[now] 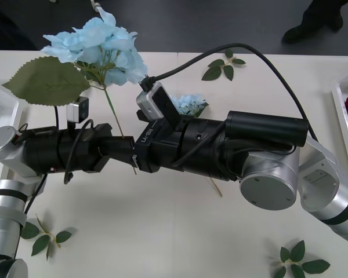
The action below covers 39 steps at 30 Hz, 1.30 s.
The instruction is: Put the red flowers into the right box and the blue flowers into the left box
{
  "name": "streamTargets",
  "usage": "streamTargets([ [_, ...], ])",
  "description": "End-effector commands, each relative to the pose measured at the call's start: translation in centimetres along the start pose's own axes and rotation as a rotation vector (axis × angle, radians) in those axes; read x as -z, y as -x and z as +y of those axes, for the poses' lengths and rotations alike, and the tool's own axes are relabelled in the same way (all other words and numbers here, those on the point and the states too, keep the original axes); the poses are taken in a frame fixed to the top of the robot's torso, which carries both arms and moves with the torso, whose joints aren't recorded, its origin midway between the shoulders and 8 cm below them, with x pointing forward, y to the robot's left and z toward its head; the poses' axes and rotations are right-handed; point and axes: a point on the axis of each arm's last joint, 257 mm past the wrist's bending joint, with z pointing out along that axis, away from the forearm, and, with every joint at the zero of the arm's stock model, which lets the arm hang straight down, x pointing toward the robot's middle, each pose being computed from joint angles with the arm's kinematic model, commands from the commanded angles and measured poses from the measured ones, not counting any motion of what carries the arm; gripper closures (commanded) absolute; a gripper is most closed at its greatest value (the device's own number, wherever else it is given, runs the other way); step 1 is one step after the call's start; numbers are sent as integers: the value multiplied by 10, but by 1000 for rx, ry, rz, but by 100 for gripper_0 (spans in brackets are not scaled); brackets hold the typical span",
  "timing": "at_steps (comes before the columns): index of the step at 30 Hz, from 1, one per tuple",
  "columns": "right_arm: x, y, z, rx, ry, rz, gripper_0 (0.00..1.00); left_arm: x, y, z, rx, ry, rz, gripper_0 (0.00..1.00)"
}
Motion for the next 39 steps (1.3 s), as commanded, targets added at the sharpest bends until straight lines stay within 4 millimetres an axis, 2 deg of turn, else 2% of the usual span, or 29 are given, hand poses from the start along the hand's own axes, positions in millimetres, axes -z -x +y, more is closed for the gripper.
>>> streamTargets([
  [1,-5,27,21,36,40,-58,0,32,13,-2,-66,51,18,100],
  [4,-7,18,23,1,42,-52,0,50,21,-2,-69,83,2,100],
  [8,-5,34,23,-36,49,-104,0,83,32,-3,-75,151,-29,100],
  [11,-1,33,17,-64,53,-84,0,113,39,-5,-84,218,-41,100],
  [13,9,27,8,-82,55,-19,0,135,46,-8,-99,272,-52,100],
  [14,11,25,7,-85,57,-4,0,139,48,-9,-106,285,-52,100],
  [16,29,21,-8,-122,54,70,0,166,56,-15,-139,362,-46,100],
  [20,58,2,-34,-189,20,214,0,205,72,-26,-204,505,-32,100],
  [24,83,-11,-53,-284,-32,307,0,240,78,-38,-245,643,-27,100],
  [26,92,-17,-57,-338,-50,349,0,255,79,-44,-257,705,-27,100],
  [30,102,-31,-59,-459,-89,411,0,282,80,-53,-269,816,-21,100],
  [32,108,-41,-62,-531,-131,448,0,301,83,-57,-279,901,-28,100],
  [36,118,-60,-73,-582,-218,516,0,336,92,-61,-301,1052,-17,100],
  [39,123,-73,-81,-601,-279,551,0,361,90,-63,-313,1150,69,100],
])
